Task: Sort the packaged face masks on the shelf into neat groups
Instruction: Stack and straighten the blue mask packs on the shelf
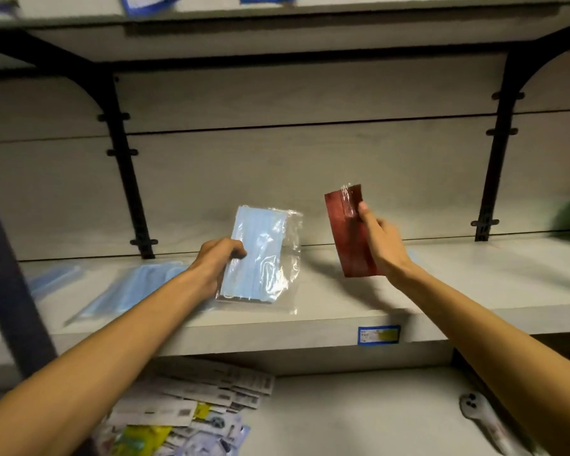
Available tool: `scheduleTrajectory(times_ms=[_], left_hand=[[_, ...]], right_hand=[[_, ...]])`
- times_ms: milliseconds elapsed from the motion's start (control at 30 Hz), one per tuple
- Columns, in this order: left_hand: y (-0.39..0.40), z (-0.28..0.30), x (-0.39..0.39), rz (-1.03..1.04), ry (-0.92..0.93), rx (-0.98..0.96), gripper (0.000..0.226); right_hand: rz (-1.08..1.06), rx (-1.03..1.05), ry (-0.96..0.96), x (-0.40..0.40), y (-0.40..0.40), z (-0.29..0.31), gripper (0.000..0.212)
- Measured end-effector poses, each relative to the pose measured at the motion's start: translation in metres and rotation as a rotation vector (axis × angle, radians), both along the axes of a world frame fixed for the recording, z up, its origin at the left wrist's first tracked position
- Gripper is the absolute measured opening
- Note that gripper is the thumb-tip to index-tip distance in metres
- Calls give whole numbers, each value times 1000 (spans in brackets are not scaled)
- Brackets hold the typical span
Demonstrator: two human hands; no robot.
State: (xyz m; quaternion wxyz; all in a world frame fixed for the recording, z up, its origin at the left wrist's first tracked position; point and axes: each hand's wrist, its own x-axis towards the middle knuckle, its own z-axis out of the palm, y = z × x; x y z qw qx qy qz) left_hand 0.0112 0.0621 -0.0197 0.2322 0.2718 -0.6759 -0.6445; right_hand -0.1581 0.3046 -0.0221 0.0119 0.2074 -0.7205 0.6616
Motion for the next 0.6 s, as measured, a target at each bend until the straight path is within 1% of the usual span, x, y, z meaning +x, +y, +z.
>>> scheduleTrajectory(times_ms=[33, 133, 167, 233, 300, 433, 500, 600], left_hand=[[-5, 1, 10, 3, 14, 11, 26], [-19, 3, 39, 39, 54, -23, 12], [-24, 3, 49, 57, 61, -46, 10], [-32, 2, 70, 75, 63, -82, 12], [-40, 0, 90, 65, 73, -79, 16], [-55, 2, 123, 56, 183, 9, 25], [-61, 3, 137, 41, 214, 38, 28], [-71, 4, 153, 22, 260, 115, 35]], right_hand=[[43, -14, -17, 7, -7, 0, 59], [126, -68, -20, 31, -28, 2, 15], [118, -69, -10, 40, -35, 3, 9], [118, -70, -4, 59, -49, 4, 16], [144, -81, -23, 77, -62, 3, 17], [205, -119, -20, 111, -87, 3, 21], [237, -146, -12, 127, -98, 4, 24], [258, -186, -24, 147, -112, 6, 23]])
